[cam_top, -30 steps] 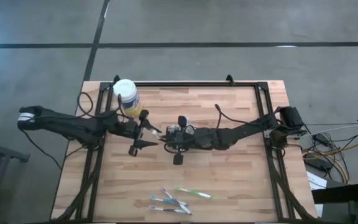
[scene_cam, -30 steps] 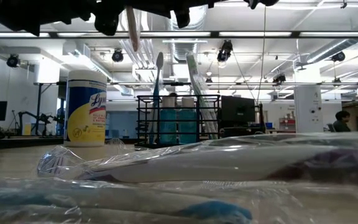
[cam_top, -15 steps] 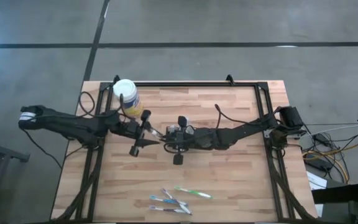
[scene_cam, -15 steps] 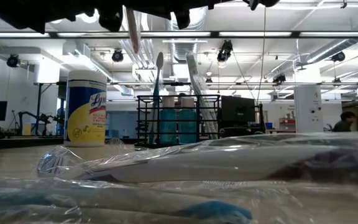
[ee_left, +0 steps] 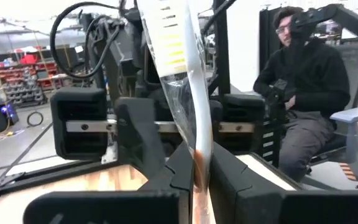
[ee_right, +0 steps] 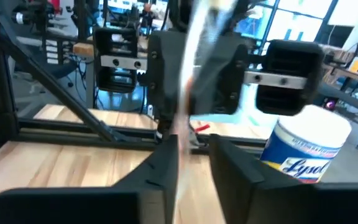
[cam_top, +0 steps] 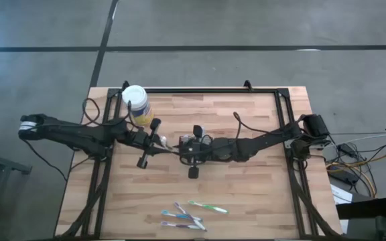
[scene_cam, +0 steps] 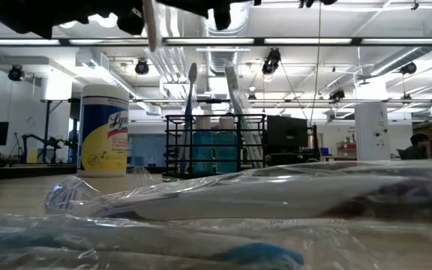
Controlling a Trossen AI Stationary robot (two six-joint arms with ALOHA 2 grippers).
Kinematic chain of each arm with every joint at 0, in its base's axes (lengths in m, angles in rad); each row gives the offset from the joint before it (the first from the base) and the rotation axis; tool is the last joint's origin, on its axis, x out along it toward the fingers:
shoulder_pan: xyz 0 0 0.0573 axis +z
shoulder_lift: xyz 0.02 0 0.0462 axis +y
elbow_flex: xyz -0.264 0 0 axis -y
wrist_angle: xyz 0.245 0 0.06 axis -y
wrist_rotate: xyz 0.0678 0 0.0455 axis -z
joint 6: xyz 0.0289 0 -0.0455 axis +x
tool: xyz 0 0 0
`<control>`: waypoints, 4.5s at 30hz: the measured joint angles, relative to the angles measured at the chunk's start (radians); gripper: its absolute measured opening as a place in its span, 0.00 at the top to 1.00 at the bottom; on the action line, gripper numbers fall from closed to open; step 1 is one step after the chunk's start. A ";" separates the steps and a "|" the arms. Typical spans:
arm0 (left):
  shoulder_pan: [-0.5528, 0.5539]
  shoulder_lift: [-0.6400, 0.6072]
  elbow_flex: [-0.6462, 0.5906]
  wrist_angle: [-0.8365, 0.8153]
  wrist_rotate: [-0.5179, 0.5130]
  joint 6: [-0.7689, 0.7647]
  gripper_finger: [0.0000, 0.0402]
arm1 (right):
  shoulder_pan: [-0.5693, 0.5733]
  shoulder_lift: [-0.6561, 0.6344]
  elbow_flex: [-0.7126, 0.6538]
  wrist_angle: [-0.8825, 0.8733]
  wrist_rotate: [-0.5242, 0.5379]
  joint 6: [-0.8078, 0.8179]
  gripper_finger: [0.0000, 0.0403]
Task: Pick & Place toothbrushing station
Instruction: Put the orange toothbrush into the wire organizer, then put the green toothbrush into the wire organizer
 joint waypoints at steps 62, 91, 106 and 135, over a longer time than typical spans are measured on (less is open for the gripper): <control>0.002 -0.605 -0.154 -0.324 -0.219 0.074 0.94 | 0.086 -0.935 -1.183 0.590 0.086 0.125 0.98; 0.084 0.274 -0.085 0.229 -0.108 0.118 0.94 | 0.086 -0.935 -1.182 0.605 0.114 0.103 0.98; 0.095 0.533 -0.083 0.415 -0.116 0.129 0.94 | 0.086 -0.935 -1.182 0.606 0.114 0.101 0.98; 0.113 0.337 -0.083 0.180 -0.115 0.073 0.38 | 0.086 -0.935 -1.182 0.606 0.114 0.120 0.98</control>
